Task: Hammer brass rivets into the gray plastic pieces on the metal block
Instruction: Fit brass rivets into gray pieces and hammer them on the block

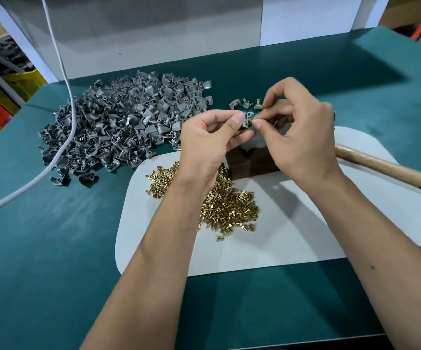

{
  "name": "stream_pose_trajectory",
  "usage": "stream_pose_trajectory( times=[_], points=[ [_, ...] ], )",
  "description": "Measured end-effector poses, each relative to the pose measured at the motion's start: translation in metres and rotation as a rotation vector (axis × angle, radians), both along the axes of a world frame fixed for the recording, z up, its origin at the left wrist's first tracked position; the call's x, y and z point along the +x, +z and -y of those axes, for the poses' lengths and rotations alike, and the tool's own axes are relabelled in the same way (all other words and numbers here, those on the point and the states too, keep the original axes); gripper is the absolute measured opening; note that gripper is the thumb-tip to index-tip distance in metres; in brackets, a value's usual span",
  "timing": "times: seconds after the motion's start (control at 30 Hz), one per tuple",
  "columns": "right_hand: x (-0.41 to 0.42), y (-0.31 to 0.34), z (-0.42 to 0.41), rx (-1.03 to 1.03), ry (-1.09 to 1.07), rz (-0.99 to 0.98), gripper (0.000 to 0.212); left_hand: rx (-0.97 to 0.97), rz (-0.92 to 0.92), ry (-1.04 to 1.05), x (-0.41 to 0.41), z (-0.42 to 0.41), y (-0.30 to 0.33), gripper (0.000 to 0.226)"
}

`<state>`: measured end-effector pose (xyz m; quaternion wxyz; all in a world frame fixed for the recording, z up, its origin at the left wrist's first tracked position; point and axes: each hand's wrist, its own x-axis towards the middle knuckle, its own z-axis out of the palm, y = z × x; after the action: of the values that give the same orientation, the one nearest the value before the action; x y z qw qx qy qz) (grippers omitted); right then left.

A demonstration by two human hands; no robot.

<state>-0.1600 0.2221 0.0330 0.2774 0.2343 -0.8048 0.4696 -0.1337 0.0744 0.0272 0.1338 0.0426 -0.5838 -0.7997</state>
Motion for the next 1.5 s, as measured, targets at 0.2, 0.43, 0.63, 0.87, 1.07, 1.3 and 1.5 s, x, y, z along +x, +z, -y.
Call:
stream_pose_trajectory(
  times=[0.2,0.43,0.63,0.87,1.07,1.3,1.5],
  points=[
    [0.0,0.0,0.001,0.02,-0.032,-0.026,0.028,0.006,-0.012,0.039,0.001,-0.005,-0.001,0.005],
    [0.002,-0.001,0.001,0.027,-0.029,-0.027,0.028,-0.024,-0.03,0.051,0.001,-0.008,-0.004,0.011],
    [0.001,-0.001,0.0,-0.054,-0.008,0.055,0.031,-0.155,-0.084,0.114,0.0,-0.012,-0.007,0.006],
    [0.005,-0.002,0.004,-0.048,-0.039,-0.046,0.03,-0.219,-0.093,0.214,0.001,-0.022,-0.008,0.017],
    [0.007,-0.003,0.006,-0.005,-0.064,-0.074,0.029,-0.235,-0.071,0.255,0.001,-0.026,-0.011,0.01],
    [0.006,-0.004,0.009,0.003,-0.048,-0.12,0.019,-0.109,-0.115,0.15,-0.001,-0.012,-0.005,0.007],
    [0.002,-0.003,0.002,0.042,-0.006,-0.095,0.027,0.081,-0.056,0.09,-0.002,-0.004,-0.002,0.011]
  ],
)
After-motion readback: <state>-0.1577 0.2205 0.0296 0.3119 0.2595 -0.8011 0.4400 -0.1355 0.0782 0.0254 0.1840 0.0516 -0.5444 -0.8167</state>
